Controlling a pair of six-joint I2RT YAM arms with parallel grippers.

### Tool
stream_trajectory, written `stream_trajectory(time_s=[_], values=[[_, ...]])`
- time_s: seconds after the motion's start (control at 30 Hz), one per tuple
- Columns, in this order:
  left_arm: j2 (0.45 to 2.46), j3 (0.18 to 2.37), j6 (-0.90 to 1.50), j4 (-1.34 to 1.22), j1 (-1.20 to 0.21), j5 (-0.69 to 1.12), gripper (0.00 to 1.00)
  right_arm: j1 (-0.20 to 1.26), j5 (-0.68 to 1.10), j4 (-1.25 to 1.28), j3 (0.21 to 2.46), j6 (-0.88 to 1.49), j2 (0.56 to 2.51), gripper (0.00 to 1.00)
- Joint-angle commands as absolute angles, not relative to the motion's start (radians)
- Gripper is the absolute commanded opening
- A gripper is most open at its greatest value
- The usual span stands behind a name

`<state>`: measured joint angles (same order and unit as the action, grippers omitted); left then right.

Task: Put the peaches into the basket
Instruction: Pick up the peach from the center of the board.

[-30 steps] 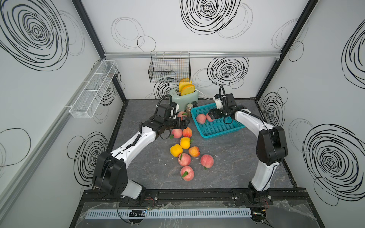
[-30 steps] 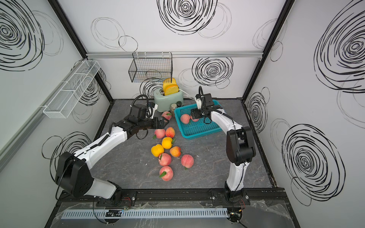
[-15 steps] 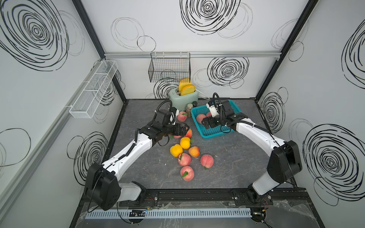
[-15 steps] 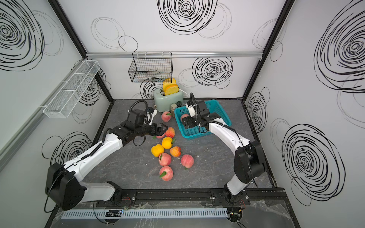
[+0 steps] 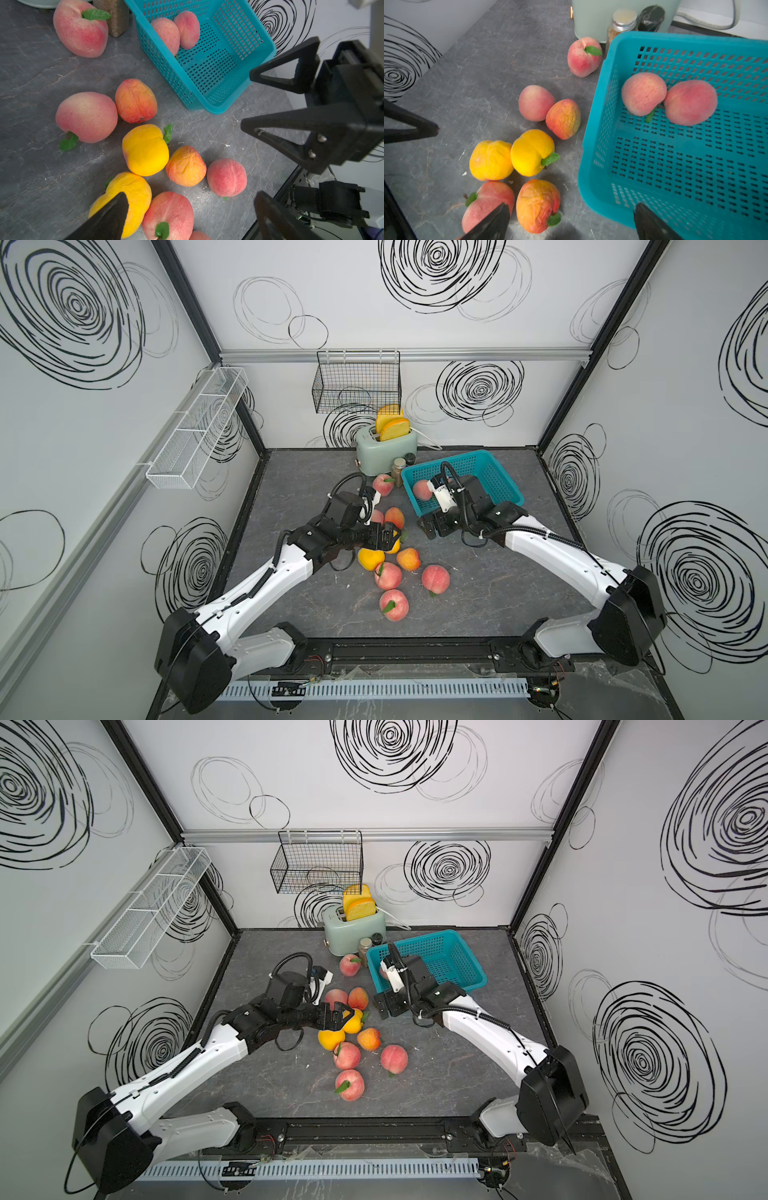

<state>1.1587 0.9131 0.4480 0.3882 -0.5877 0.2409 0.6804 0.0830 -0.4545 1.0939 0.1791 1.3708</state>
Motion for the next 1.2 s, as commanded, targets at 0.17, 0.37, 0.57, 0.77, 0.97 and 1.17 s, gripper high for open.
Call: stream_trajectory(time_s=[0.17,0.37,0.57,0.77,0.97,1.17], values=[[1.099,0.848,0.525,0.378,-0.646,0.196,0.98,0.786,0.024,-0.508,0.987,0.323,1.213,0.97],[1.058,0.819,0.563,0.368,-0.686,0.163,0.98,0.808,0.021,-0.553,0.896,0.416,1.125,0.98],[1.033,0.798,0.566,0.371,-0.697,0.166,0.98,0.858,-0.012,-0.572,0.826,0.501,1.053,0.98],[1.027,0.763,0.579,0.359,-0.727,0.171,0.98,0.874,-0.037,-0.6,0.783,0.531,1.04,0.99],[1.032,0.734,0.592,0.347,-0.763,0.179,0.98,0.874,-0.029,-0.577,0.718,0.565,1.023,0.99],[1.043,0.699,0.612,0.321,-0.8,0.184,0.98,0.876,-0.022,-0.538,0.672,0.569,1.042,0.99]])
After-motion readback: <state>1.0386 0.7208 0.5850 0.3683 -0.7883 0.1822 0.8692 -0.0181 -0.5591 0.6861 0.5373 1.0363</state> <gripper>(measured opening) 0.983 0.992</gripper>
